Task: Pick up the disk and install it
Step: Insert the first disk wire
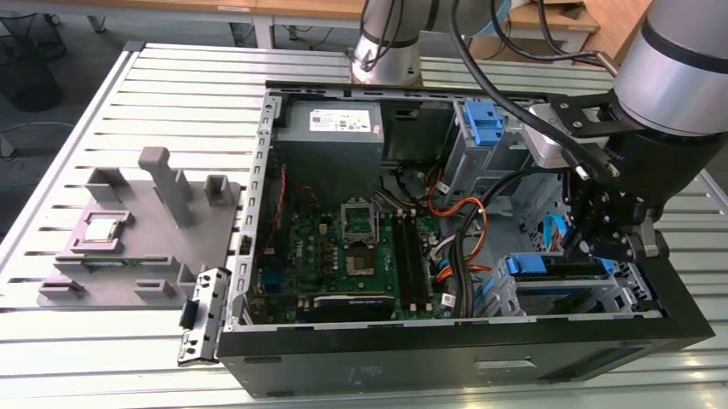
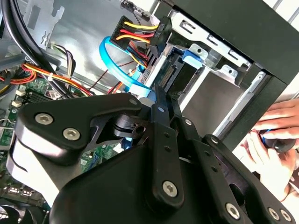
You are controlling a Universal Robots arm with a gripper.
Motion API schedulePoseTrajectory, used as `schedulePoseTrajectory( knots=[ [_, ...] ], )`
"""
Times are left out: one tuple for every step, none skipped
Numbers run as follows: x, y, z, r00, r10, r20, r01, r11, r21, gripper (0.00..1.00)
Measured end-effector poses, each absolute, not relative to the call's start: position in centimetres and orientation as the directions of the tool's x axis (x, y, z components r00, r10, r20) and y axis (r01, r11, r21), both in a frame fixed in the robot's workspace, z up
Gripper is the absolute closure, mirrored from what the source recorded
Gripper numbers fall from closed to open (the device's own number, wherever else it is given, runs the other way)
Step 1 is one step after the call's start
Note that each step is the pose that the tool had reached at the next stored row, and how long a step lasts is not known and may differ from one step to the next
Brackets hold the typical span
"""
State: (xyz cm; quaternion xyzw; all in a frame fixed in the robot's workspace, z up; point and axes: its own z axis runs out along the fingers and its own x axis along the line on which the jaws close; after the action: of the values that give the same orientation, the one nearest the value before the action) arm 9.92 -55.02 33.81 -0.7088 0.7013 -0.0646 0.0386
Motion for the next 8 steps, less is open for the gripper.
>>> schedulePoseTrajectory(
  knots=[
    [9.92, -55.02, 33.81, 0.008, -0.999, 0.038, -0.989, -0.013, -0.145, 0.84],
    [9.92, -55.02, 33.81, 0.008, -0.999, 0.038, -0.989, -0.013, -0.145, 0.84],
    [9.92, -55.03, 33.81, 0.008, -0.999, 0.038, -0.989, -0.013, -0.145, 0.84],
    [9.91, -55.03, 33.81, 0.008, -0.999, 0.038, -0.989, -0.013, -0.145, 0.84],
    [9.86, -55.03, 33.80, 0.008, -0.999, 0.038, -0.989, -0.013, -0.146, 0.84],
    [9.80, -55.03, 33.79, 0.008, -0.999, 0.037, -0.989, -0.013, -0.146, 0.84],
    [9.78, -55.03, 33.78, 0.008, -0.999, 0.037, -0.989, -0.013, -0.146, 0.84],
    [9.78, -55.03, 33.77, 0.008, -0.999, 0.037, -0.989, -0.014, -0.146, 0.84]
  ],
)
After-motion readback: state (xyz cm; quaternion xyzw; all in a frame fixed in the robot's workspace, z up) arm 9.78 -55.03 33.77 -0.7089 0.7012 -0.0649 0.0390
